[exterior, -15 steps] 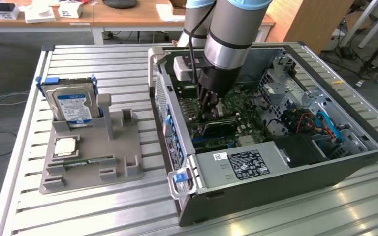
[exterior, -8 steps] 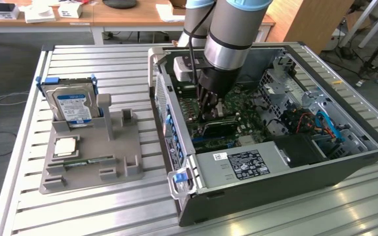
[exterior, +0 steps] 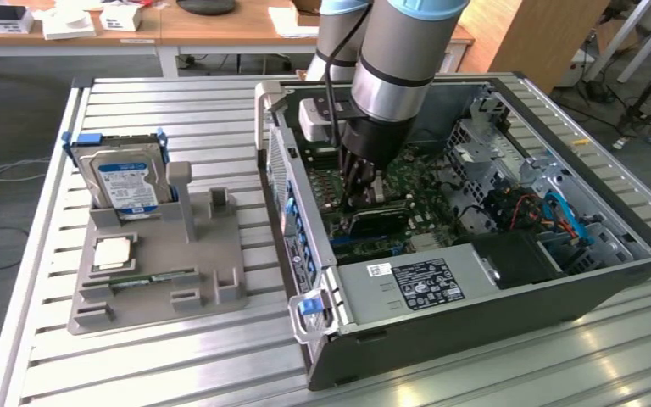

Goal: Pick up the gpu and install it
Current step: 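Press down on the gpu until it lock into place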

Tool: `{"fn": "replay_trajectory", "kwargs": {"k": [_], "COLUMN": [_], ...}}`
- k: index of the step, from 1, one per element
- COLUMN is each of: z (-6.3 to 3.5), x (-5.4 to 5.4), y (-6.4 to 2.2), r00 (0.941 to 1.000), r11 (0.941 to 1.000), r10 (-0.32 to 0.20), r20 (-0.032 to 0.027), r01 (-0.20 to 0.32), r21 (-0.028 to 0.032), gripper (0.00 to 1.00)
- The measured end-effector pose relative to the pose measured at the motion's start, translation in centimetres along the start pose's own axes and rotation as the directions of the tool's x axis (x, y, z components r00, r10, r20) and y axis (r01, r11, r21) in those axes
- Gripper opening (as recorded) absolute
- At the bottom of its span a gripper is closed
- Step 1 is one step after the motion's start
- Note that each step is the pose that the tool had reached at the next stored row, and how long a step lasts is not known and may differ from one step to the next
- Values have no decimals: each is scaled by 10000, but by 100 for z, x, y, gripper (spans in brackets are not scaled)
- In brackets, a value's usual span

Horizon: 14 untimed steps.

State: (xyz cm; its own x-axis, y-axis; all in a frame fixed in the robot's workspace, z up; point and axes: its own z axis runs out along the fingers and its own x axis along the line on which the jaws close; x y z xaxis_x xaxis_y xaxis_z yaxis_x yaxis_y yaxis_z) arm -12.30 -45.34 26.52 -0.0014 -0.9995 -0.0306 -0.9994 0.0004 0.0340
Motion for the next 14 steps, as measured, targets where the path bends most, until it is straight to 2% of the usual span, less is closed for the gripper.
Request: {"fn": "replay_trajectory", "kwargs": {"k": [14], "z": [14], "x": [1], "y": [-1], "r00": [10000], "r11": [10000], "r10": [0], "r20": [-2], "r01": [0], "r21": [-1], "gripper": [11]}}
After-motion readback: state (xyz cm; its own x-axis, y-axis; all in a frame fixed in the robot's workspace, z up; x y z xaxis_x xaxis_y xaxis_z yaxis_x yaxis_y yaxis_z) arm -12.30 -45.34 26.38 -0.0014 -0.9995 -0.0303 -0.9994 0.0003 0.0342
